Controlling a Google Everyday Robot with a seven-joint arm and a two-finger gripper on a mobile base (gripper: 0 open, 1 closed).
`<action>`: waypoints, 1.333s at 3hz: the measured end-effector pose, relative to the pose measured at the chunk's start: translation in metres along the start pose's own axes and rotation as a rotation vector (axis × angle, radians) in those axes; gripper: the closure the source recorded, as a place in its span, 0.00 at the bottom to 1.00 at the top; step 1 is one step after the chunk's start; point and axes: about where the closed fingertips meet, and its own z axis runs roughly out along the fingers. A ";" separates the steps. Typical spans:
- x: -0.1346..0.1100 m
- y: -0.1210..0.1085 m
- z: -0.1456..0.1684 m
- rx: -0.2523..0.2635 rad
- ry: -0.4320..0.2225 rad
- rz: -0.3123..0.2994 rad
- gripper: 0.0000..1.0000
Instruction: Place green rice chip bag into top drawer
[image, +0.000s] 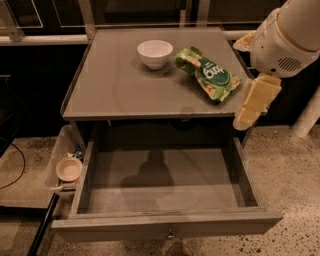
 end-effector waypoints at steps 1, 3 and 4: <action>-0.012 -0.030 0.026 0.047 -0.058 -0.030 0.00; -0.011 -0.030 0.028 0.051 -0.072 -0.030 0.00; -0.008 -0.040 0.041 0.068 -0.120 -0.024 0.00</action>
Offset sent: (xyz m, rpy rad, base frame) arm 0.0297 0.0095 -0.0059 0.0287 -0.0500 0.0275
